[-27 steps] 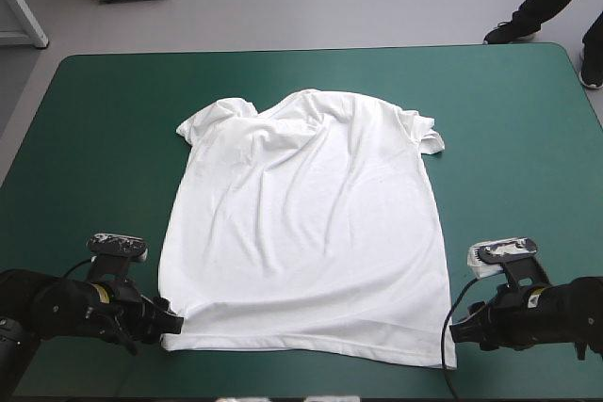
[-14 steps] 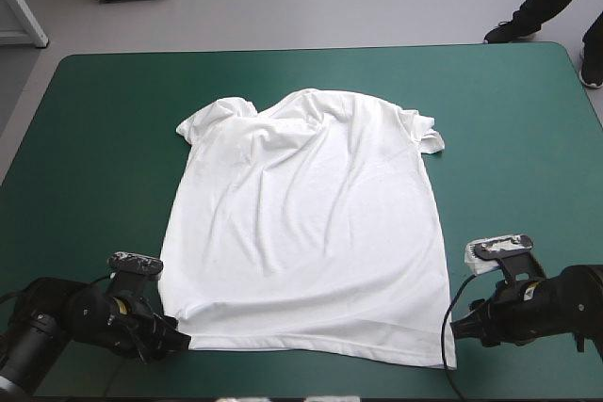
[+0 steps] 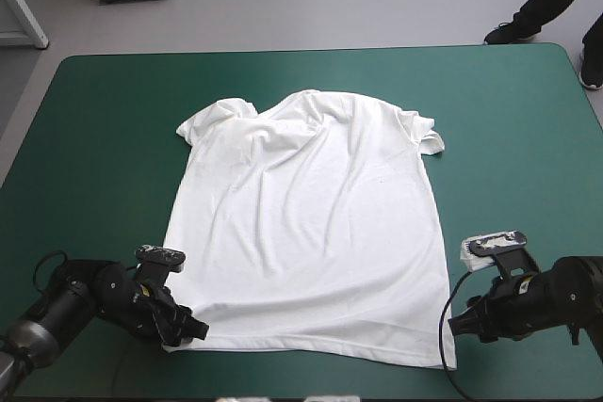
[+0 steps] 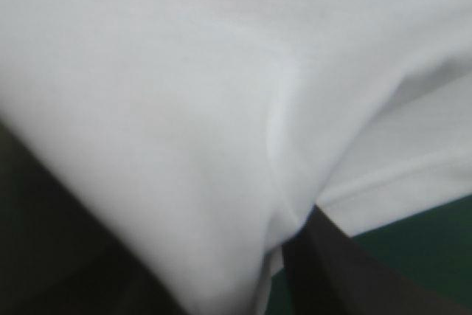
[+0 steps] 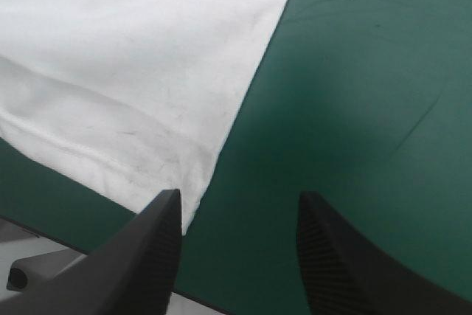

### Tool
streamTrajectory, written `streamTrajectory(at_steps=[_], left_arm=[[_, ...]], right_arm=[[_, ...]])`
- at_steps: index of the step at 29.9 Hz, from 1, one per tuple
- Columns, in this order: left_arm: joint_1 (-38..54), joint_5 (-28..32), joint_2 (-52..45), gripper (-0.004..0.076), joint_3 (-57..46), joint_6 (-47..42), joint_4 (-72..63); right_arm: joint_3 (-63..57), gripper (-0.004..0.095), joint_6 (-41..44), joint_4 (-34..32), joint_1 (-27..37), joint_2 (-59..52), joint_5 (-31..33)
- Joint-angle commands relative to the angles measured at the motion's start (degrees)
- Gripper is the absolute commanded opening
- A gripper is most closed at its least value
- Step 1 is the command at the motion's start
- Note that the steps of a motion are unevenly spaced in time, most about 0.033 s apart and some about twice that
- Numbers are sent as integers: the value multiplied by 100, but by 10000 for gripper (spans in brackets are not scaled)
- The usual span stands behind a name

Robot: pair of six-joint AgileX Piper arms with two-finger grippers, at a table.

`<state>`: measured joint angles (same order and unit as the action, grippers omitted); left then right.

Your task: Fold the cloth

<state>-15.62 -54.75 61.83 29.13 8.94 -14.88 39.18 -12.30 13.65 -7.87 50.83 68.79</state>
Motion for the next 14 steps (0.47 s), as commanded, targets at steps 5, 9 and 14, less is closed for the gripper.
streamTrajectory(at_steps=[5,9,14], left_arm=[[-24,12,134,-9,123,386,-356],[-24,-113,134,-9,245,417,-356],[-24,-133,134,-9,567,417,-356]], right_arm=[[104,473,-595,101,6,201,-66],[-101,504,-759,122,6,362,-121],[-568,562,-913,391,6,648,-340]])
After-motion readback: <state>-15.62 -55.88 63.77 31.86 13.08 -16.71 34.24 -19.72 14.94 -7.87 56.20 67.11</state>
